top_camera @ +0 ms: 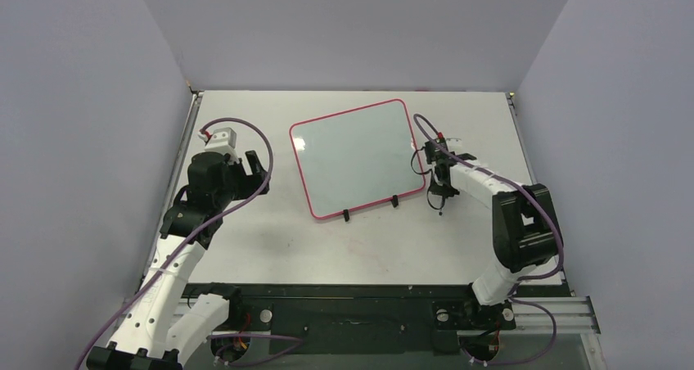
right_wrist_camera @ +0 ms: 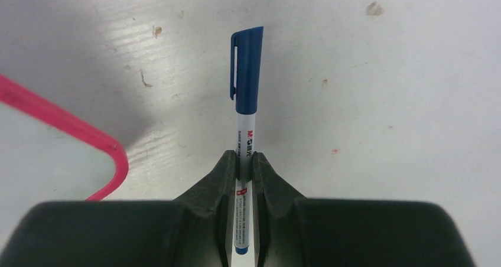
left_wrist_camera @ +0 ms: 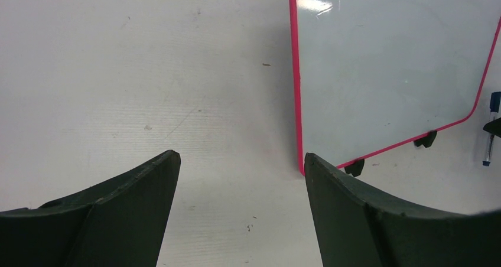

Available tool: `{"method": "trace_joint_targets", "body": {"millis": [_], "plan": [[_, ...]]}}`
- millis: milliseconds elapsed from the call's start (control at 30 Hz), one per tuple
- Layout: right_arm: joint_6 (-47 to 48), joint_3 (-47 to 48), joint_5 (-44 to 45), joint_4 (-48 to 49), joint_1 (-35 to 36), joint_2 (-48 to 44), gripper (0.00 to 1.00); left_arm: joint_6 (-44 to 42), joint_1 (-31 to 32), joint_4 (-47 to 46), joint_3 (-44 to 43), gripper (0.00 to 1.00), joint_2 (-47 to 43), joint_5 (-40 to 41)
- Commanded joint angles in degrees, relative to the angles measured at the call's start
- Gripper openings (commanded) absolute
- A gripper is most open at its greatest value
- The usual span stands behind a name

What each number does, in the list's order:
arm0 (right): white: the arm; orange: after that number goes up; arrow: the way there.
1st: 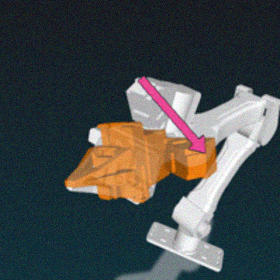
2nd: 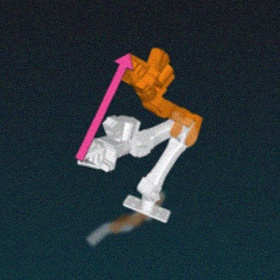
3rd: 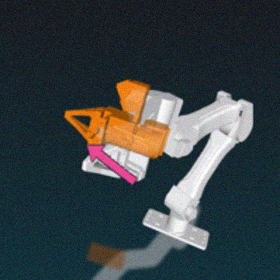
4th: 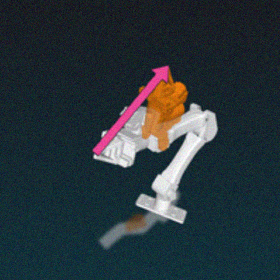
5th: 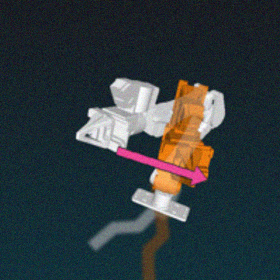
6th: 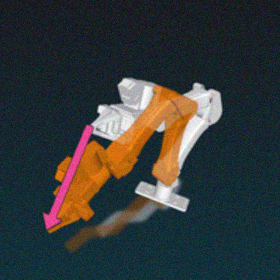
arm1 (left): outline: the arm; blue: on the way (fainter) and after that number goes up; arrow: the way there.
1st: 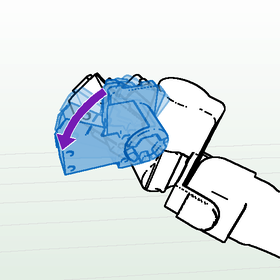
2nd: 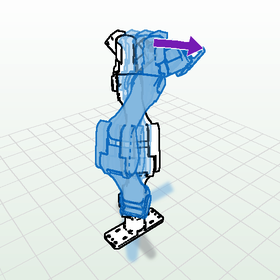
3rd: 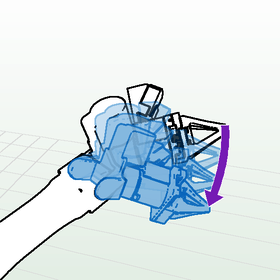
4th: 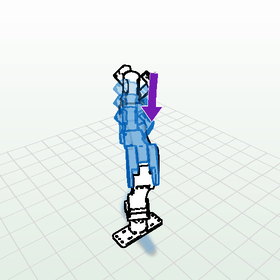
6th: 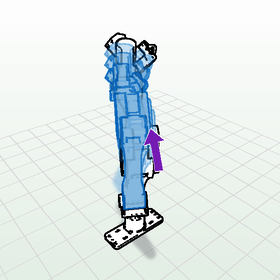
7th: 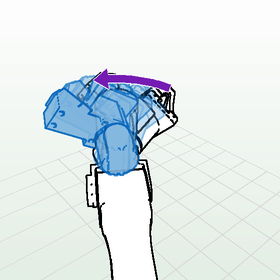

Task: Write a sentence on the whiteboard
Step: Pick up the whiteboard marker from the center of the board.

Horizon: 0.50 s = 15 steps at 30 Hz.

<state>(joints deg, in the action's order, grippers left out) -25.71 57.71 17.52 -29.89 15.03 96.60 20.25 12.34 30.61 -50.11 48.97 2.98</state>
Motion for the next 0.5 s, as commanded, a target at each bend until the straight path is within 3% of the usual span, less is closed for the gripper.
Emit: {"method": "trace_joint_targets", "body": {"millis": [0, 200, 333, 467], "plan": [[1.91, 3.47, 5.58, -2.82, 0.77, -7.24, 0.00, -1.32, 0.34, -3.40, -0.18, 0.75, -0.49, -6.85], [4.52, 4.66, 5.02, -4.67, 3.37, -13.54, 0.00, -1.29, 0.34, -5.54, 0.10, 0.74, -0.72, -14.20], [8.12, 5.75, -0.72, -3.89, 6.92, -18.06, 0.00, -0.62, 0.45, -8.26, 0.58, 0.74, -0.59, -21.52], [10.01, 7.41, -12.42, -2.59, 9.54, -22.34, 0.00, 2.24, 1.81, -11.28, -0.35, 0.69, 1.86, -32.88]]}}
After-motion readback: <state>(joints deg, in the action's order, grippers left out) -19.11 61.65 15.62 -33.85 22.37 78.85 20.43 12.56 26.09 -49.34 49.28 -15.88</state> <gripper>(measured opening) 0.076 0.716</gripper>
